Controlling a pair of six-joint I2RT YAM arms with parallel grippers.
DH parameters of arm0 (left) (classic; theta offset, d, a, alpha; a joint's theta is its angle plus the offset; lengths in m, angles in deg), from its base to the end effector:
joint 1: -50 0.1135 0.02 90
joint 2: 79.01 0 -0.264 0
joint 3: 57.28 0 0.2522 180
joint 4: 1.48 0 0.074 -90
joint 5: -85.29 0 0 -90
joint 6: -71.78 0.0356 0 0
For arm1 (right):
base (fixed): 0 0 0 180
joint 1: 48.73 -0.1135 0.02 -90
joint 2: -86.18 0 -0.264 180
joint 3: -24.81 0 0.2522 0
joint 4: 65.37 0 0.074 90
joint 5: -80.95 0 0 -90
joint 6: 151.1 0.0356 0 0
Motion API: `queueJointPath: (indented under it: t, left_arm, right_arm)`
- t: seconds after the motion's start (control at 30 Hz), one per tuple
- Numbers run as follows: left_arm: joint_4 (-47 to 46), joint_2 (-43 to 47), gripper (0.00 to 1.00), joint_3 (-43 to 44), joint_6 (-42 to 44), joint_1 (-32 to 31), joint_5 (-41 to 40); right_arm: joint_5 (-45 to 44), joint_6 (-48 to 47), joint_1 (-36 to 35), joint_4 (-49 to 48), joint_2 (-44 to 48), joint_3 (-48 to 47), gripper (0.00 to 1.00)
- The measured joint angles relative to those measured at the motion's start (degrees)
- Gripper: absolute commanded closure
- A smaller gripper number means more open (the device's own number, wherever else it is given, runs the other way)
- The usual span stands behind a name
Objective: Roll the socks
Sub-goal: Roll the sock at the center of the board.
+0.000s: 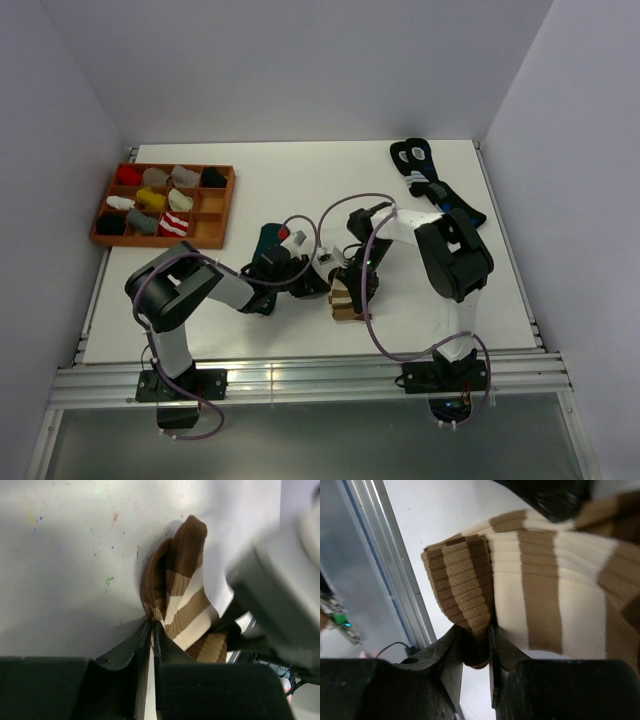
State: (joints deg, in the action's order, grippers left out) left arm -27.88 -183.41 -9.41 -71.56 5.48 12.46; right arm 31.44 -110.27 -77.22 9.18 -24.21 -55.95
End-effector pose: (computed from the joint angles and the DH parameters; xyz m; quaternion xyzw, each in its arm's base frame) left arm 0.2195 -0.2306 0.1046 0.0084 0.8601 -0.4570 0.2266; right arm 0.2583 0.1665 0.1383 0.5505 -0.7521 -0.3586 0.0523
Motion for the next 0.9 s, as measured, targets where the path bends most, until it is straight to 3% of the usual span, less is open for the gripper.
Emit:
queueJointPath:
  t: [0.47, 0.53, 0.73, 0.9]
  left_arm:
    - [-9.73, 7.37, 0.79, -13.73, 0.66, -3.87, -1.9]
    - [-9.62, 9.03, 0.74, -15.06, 1.79, -5.35, -2.78]
    - [-3.63, 17.42, 0.57, -14.25, 8.26, -11.74, -7.39]
    - [6.27, 20.81, 0.5, -5.88, 16.26, -14.25, -12.17]
  right_arm:
    - [1.33, 4.85, 2.4, 1.97, -4.15, -2.43, 0.93]
    - [1.33, 4.83, 2.4, 2.01, -4.15, -2.43, 0.94]
    - [1.16, 4.83, 2.4, 2.16, -4.15, -2.54, 0.92]
    - [0.44, 4.83, 2.38, 2.84, -4.42, -3.23, 0.92]
